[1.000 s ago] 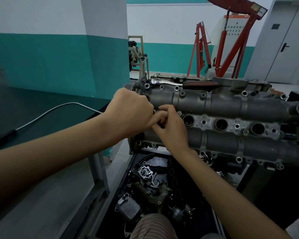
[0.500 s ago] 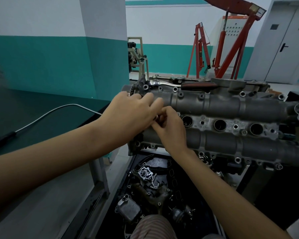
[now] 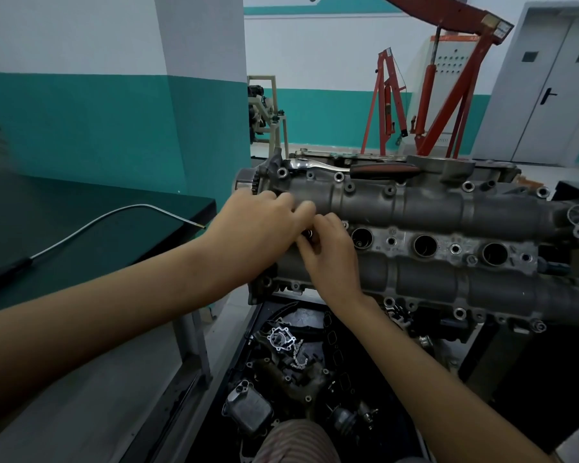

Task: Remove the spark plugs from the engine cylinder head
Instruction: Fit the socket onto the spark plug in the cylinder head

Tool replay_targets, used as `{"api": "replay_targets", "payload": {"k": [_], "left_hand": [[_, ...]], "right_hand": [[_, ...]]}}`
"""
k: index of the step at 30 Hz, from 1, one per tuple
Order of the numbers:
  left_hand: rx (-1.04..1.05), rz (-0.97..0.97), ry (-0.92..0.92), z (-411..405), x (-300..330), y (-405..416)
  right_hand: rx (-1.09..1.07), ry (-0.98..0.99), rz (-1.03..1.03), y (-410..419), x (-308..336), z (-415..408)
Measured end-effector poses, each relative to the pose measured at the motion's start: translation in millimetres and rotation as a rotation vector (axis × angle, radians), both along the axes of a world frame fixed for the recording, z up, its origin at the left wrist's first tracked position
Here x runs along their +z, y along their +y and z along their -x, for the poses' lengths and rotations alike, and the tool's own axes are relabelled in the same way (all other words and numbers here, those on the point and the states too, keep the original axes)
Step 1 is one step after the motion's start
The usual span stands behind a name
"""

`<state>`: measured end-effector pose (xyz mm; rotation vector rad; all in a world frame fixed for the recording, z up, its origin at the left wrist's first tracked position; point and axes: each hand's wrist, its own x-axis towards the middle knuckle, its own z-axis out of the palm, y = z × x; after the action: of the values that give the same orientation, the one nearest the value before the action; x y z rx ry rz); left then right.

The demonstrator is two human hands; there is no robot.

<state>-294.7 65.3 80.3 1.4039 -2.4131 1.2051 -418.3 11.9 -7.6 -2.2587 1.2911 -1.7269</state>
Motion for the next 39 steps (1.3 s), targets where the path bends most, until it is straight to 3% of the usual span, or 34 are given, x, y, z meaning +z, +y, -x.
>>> {"api": "replay_targets", "payload": {"k": [3,5,7,10,13,15,17,22,26,30,33,39], "left_hand": [[0.093,0.150,-0.030,5,6,-8],[0.065,0.148,-0.001,6,2,-12],[0.055,0.004,0.232,5,-2,-13],[0.076,-0.444,0.658,9,-7,-19],[0.088,-0.822,1.226,12,-7,-16],[0.067,-1.035,1.549,14,-9,-10],[0.058,-1.099,1.708,17,-11,-2],[0.050,-1.175,1.853,20,-6,13],[0.017,-1.352,2.020,17,3,26],[-0.026,-1.390,2.120,18,2,37],[-0.051,-1.392,2.125,22,3,42],[-0.101,-1.509,2.093,18,12,58]], "right_hand": [[0.041,0.067,0.018,1,-1,3],[0.054,0.090,-0.031,1,1,4],[0.119,0.024,-0.100,2,5,7],[0.154,-0.277,-0.166,8,12,10],[0.089,-0.579,-0.170,17,16,11],[0.078,-0.617,-0.131,25,18,14],[0.096,-0.576,-0.153,31,20,15],[0.189,-0.454,-0.638,32,34,16],[0.327,-0.599,-0.987,26,57,14],[0.640,-0.845,-1.341,30,68,3],[0.630,-1.033,-1.343,27,69,-7],[0.660,-1.156,-1.402,24,71,-8]]}}
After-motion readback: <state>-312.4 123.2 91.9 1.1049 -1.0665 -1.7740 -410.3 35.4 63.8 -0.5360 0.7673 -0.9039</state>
